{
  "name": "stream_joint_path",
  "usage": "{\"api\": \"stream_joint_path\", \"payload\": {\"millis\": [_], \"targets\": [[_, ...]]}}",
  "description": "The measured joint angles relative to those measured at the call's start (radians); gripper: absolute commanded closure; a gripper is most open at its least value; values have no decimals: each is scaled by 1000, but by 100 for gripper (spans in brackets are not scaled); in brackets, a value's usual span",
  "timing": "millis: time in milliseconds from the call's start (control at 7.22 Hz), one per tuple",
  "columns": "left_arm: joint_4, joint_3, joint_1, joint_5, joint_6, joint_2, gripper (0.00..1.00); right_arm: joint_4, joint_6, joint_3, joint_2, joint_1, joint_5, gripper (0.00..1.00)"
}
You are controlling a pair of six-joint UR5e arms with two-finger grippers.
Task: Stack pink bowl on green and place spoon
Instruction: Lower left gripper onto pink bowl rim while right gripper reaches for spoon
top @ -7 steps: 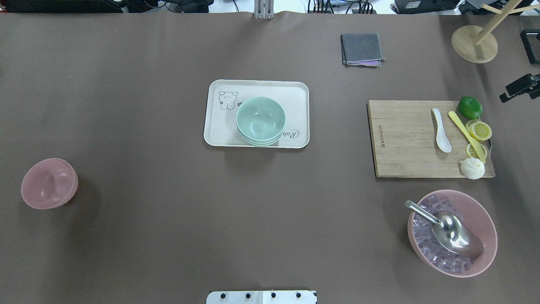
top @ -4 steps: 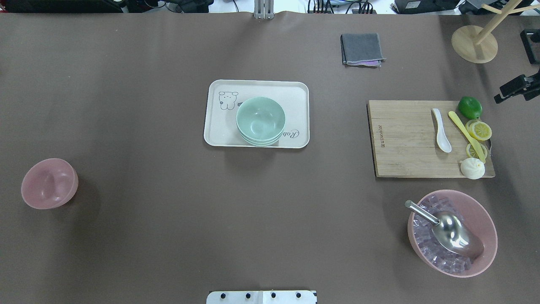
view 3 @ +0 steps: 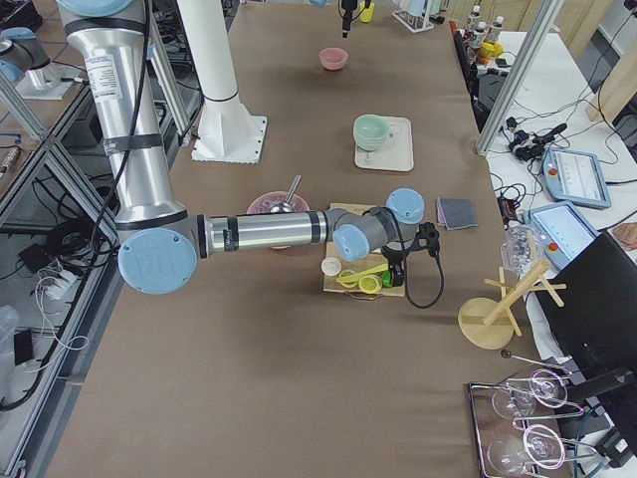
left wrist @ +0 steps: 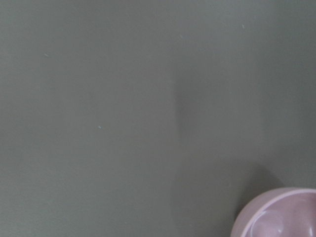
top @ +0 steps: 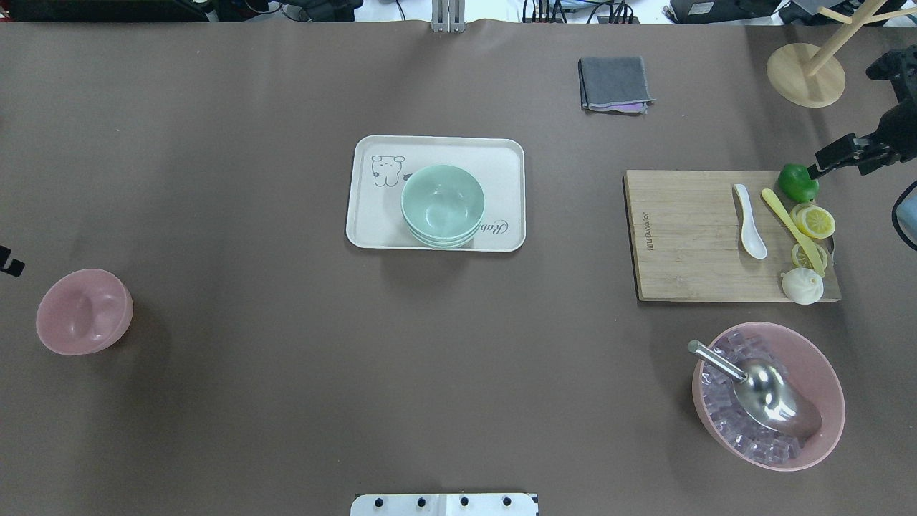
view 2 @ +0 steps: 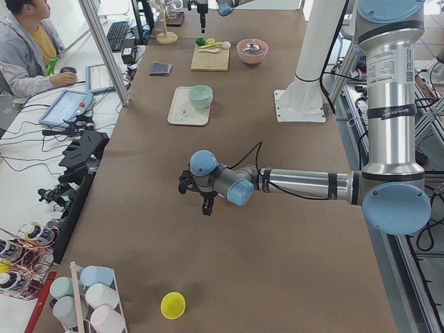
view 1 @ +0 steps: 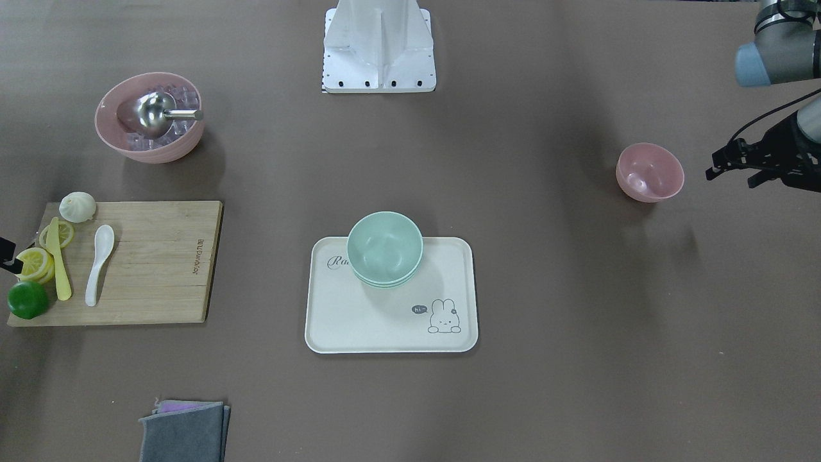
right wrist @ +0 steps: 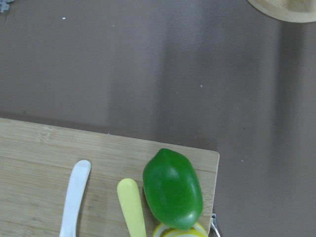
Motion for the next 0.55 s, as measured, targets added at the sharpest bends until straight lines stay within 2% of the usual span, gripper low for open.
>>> {"api": "stream_joint_path", "payload": {"millis": [138,277,415,554], "targets": [[-23,-5,47,1,-43,6,3,5,7,3,-2,-7,-2,0],[-58,-8,87,4,-96,15,10,6,9,5,-3,-12,-2,0],[-98,-7,126,8,-141,20,21,7,10,6,-4,-19,-2,0],[-122,-5,153,11,-165,25,44,7,10,7,-4,-26,-1,0]]}}
